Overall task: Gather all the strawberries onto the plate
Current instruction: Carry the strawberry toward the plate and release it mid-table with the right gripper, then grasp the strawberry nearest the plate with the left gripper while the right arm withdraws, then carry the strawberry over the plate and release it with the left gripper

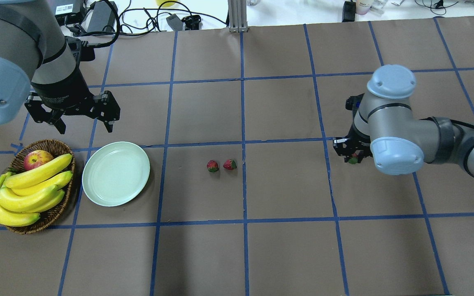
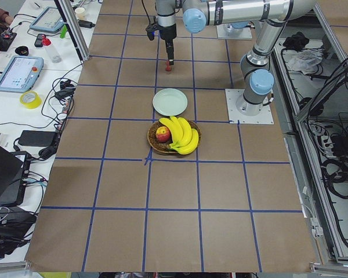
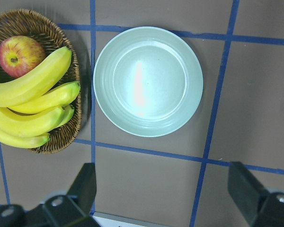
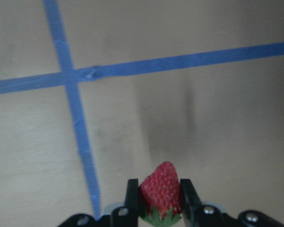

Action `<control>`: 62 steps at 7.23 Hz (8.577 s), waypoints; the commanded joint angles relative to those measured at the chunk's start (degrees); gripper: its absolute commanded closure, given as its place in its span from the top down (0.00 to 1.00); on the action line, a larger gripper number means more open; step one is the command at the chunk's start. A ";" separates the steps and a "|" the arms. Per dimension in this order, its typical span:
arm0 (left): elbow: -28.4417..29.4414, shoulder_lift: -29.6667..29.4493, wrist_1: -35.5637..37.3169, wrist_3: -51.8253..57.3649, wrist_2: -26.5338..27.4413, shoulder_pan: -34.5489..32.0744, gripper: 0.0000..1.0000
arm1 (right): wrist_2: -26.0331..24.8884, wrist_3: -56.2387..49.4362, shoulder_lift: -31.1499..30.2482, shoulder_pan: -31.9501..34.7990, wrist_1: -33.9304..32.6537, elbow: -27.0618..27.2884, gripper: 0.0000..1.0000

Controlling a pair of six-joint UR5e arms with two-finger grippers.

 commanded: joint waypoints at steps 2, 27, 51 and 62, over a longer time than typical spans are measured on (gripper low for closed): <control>-0.36 -0.25 0.04 -0.08 -0.02 -0.08 1.00 | 8.32 26.40 1.64 17.86 2.21 -7.35 0.05; -9.57 -7.36 14.99 -2.80 -11.96 -7.64 1.00 | 1.65 0.46 -7.13 2.97 46.07 -41.30 1.00; -0.99 -16.33 13.08 6.47 -4.09 -4.25 0.00 | 1.74 -2.89 -10.13 3.06 38.33 -36.19 1.00; -5.37 -22.49 16.31 9.68 3.67 9.76 1.00 | 2.18 -2.89 -10.04 3.15 38.16 -36.10 1.00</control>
